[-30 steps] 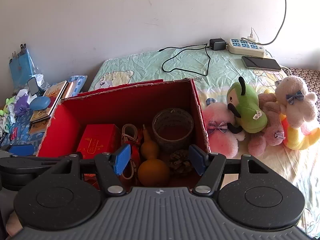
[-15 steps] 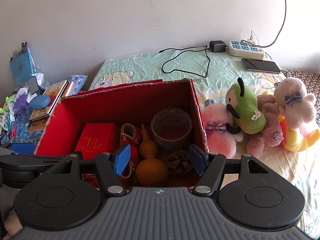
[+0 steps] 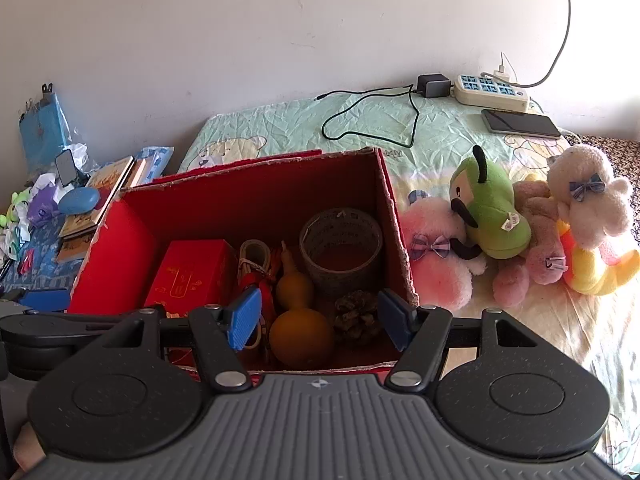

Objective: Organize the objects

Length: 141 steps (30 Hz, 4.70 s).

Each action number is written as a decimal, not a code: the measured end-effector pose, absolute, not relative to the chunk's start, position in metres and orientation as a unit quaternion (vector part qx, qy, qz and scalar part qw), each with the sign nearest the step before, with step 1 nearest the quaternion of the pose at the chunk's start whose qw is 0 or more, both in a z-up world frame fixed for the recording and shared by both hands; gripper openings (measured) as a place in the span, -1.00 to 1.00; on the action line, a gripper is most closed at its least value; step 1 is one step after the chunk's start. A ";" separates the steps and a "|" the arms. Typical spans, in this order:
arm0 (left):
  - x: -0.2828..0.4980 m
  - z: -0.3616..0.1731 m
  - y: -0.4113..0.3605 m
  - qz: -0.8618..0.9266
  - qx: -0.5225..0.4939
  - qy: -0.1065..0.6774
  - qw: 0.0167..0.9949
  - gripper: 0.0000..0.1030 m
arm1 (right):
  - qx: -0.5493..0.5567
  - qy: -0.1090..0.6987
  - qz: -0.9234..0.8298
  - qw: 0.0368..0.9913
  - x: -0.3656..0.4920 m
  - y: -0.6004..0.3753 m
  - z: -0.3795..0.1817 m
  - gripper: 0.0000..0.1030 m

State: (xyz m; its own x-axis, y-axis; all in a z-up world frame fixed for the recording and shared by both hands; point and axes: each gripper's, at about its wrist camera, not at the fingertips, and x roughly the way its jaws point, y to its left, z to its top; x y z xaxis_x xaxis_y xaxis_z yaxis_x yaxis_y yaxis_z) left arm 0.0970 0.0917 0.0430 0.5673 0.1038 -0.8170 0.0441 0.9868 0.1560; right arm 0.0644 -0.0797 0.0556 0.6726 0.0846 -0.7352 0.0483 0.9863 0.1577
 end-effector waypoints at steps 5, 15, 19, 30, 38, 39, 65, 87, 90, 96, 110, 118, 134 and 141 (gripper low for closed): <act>0.097 0.042 0.094 0.019 0.074 0.463 0.883 0.92 | 0.079 0.398 0.009 0.914 0.064 -0.078 0.057 0.30; 0.101 0.050 0.095 0.021 0.076 0.447 0.891 0.92 | 0.079 0.391 0.005 0.917 0.064 -0.079 0.059 0.30; 0.102 0.050 0.093 0.015 0.077 0.446 0.892 0.92 | 0.069 0.395 0.000 0.916 0.067 -0.079 0.057 0.30; 0.102 0.045 0.095 0.011 0.073 0.449 0.891 0.93 | 0.066 0.407 -0.006 0.911 0.075 -0.078 0.053 0.31; 0.104 0.040 0.097 0.013 0.067 0.451 0.890 0.93 | 0.061 0.408 -0.007 0.911 0.079 -0.076 0.053 0.31; 0.104 0.040 0.098 0.013 0.066 0.451 0.890 0.93 | 0.060 0.409 -0.007 0.911 0.081 -0.076 0.052 0.31; 0.111 0.036 0.094 0.002 0.068 0.452 0.889 0.93 | 0.077 0.417 0.007 0.906 0.086 -0.082 0.045 0.31; 0.108 0.035 0.090 0.001 0.069 0.447 0.892 0.93 | 0.079 0.408 0.010 0.909 0.082 -0.084 0.046 0.28; 0.108 0.035 0.092 0.001 0.067 0.446 0.892 0.93 | 0.081 0.407 0.011 0.910 0.082 -0.085 0.046 0.27; 0.108 0.035 0.092 0.000 0.068 0.446 0.893 0.93 | 0.078 0.408 0.017 0.909 0.082 -0.083 0.045 0.19; 0.108 0.032 0.092 0.001 0.070 0.448 0.891 0.93 | 0.079 0.409 0.021 0.909 0.082 -0.084 0.043 0.16; 0.108 0.031 0.093 0.003 0.067 0.451 0.890 0.93 | 0.084 0.410 0.028 0.908 0.082 -0.083 0.043 0.16; 0.106 0.030 0.095 0.008 0.063 0.455 0.888 0.93 | 0.083 0.412 0.033 0.907 0.082 -0.082 0.042 0.16; 0.104 0.029 0.095 0.012 0.063 0.458 0.887 0.93 | 0.083 0.414 0.036 0.906 0.081 -0.082 0.041 0.16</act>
State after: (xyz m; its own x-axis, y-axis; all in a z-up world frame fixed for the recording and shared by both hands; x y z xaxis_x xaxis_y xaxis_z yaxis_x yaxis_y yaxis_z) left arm 0.1042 0.0945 0.0290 0.5805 0.0785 -0.8105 0.0367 0.9918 0.1224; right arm 0.0805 -0.0817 0.0411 0.6548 0.1351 -0.7437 0.0028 0.9835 0.1811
